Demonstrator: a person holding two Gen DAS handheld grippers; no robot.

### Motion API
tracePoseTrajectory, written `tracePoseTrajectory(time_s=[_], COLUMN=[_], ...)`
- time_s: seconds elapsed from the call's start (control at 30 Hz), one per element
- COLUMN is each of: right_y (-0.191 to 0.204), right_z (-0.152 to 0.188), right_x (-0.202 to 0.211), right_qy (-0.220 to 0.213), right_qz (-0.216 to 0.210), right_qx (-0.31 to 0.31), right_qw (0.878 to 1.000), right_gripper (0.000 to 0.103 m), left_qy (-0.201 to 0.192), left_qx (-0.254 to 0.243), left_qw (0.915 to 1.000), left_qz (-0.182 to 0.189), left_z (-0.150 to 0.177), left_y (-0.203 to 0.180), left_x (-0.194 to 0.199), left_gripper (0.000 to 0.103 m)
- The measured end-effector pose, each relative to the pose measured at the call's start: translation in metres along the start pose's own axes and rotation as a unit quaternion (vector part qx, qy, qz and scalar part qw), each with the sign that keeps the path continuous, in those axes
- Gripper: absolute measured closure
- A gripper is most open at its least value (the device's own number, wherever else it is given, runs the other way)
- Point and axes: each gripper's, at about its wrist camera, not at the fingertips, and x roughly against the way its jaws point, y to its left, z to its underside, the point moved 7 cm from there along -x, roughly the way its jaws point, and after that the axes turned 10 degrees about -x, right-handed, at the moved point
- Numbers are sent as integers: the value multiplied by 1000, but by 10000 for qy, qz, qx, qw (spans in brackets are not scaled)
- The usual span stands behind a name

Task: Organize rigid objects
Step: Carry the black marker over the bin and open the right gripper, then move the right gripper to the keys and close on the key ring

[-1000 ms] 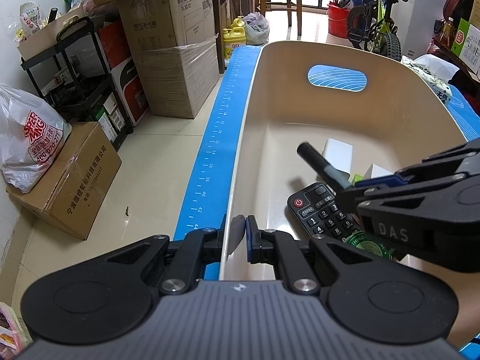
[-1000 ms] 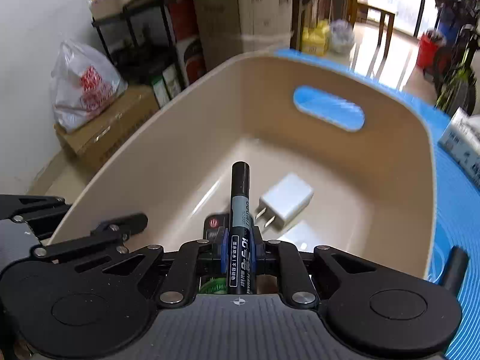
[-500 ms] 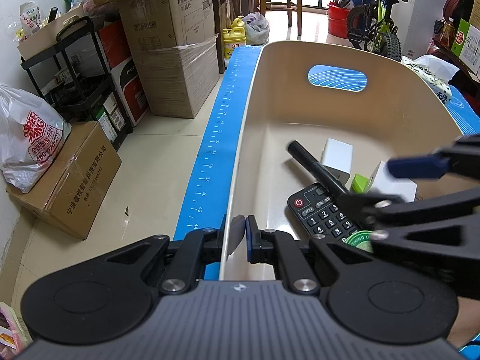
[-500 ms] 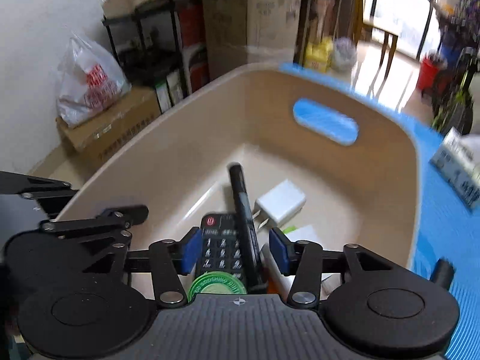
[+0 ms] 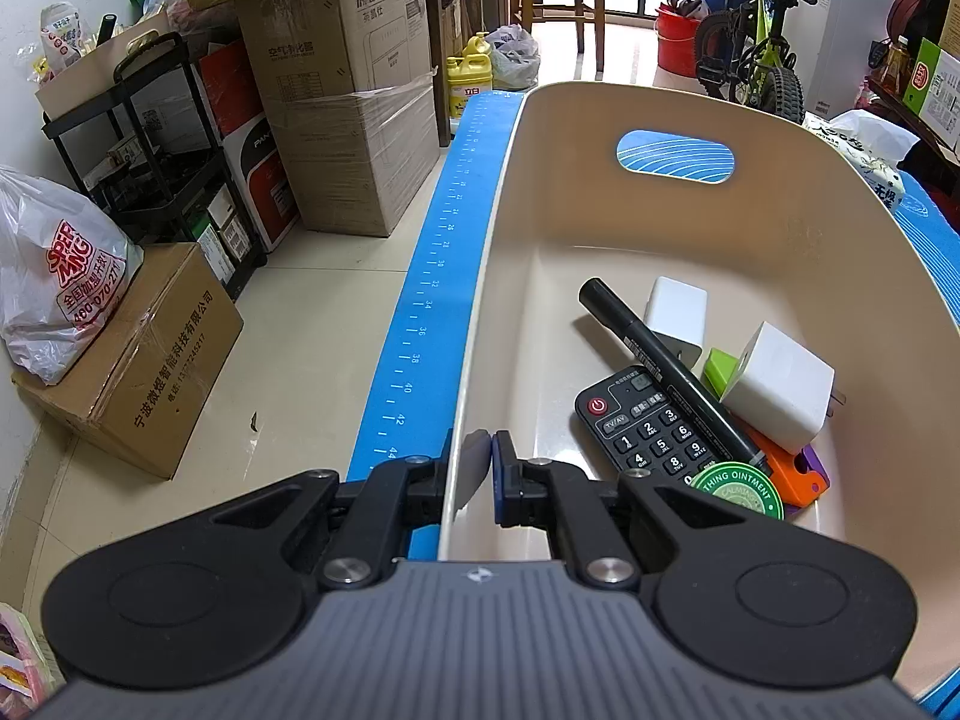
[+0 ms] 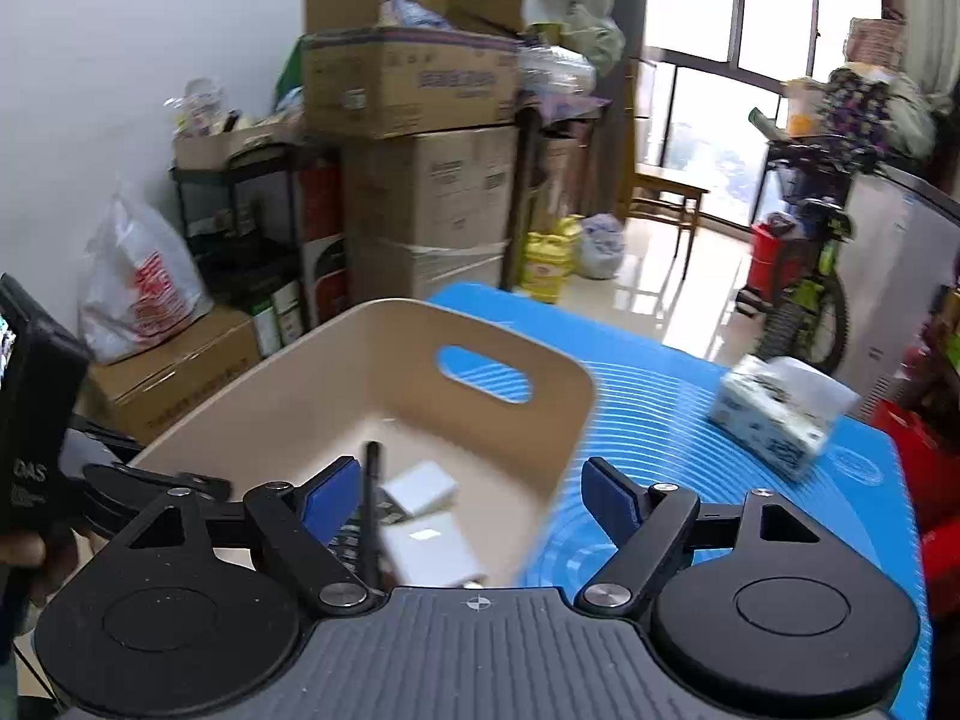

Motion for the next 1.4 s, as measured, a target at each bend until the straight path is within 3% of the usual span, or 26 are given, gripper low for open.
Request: tracePoseTrajectory(time_s=[0.17, 0.47, 0.73, 0.9, 1.23, 1.4], right_y=[-38, -85, -71, -66, -71, -71], right_z=[19, 83, 118, 124, 135, 136], right_x=[2, -20, -33, -41, -66, -64], right_qy=[22, 558, 859, 964, 1221, 1255], right_qz=[292, 544, 384, 257, -110, -375], right_qx=[-158, -354, 681, 1000, 1110, 932], right_qw=[9994, 9963, 9932, 9900, 9862, 9870], right_gripper=[15, 15, 17, 19, 22, 38], left_qy=[-3, -2, -3, -3, -2, -3], left_qx=[0, -1, 0, 1, 3, 3], left_qw=[10000, 10000, 10000, 10000, 10000, 10000], left_qz=[3, 3, 4, 6, 5, 6], left_z=[0, 0, 0, 0, 0, 0], left_y=[0, 0, 1, 1, 1, 1], left_x=[0, 0, 0, 0, 0, 0], left_gripper=[93, 93, 93, 93, 93, 93])
